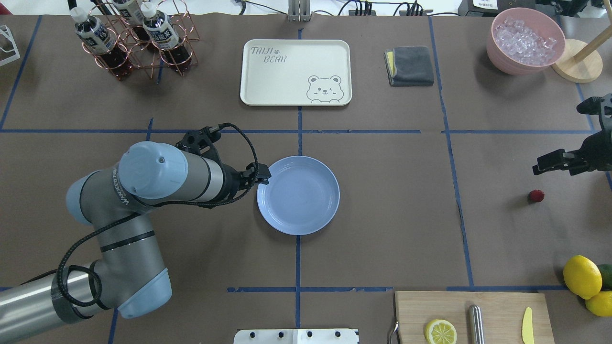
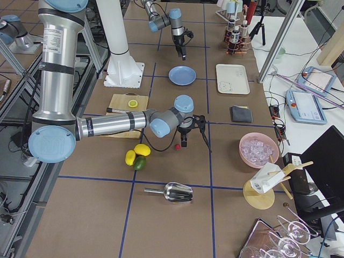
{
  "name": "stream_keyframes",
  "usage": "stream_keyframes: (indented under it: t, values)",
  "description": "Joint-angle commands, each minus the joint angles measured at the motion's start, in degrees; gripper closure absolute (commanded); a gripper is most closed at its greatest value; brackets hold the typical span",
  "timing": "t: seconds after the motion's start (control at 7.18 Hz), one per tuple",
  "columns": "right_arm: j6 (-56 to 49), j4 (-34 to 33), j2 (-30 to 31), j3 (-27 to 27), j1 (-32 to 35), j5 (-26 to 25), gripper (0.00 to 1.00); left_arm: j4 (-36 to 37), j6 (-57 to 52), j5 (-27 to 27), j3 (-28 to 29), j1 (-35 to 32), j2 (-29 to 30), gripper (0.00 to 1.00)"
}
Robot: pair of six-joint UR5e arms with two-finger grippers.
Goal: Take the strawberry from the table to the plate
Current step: 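Open the left gripper off the plate while the right gripper grasps the red strawberry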
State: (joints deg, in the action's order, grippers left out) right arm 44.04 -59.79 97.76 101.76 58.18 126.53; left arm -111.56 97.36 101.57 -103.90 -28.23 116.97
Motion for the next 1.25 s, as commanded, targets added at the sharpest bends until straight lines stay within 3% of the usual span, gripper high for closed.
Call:
stream_keyframes:
  t: [0.0, 0.14, 0.42, 0.7, 0.98, 1.11]
  values:
    - [2.72, 4.68, 2.43, -1.29, -5.95, -5.40, 0.00, 5.47, -3.39, 0.65, -4.37, -2.17, -0.17, 0.00]
    - [2.81, 4.77, 2.35, -2.08, -7.10, -5.42, 0.00, 5.48, -3.40, 0.65, -4.38, -2.35, -0.26, 0.00]
    - [2.72, 4.77, 1.91, -4.19, -7.20, -5.42, 0.18, 5.48, -3.40, 0.65, -4.38, -2.53, -0.26, 0.00]
    - [2.63, 4.86, 1.47, -5.17, -7.20, -5.24, 0.29, 5.48, -3.40, 0.65, -4.38, -3.06, -0.26, 0.00]
    - [2.55, 4.77, 1.38, -5.25, -7.20, -5.41, 0.54, 5.48, -3.40, 0.65, -4.38, -3.24, -0.26, 0.00]
    - [2.46, 4.86, 1.38, -5.17, -7.20, -5.42, 0.71, 5.48, -3.40, 0.74, -4.38, -3.24, -0.26, 0.00]
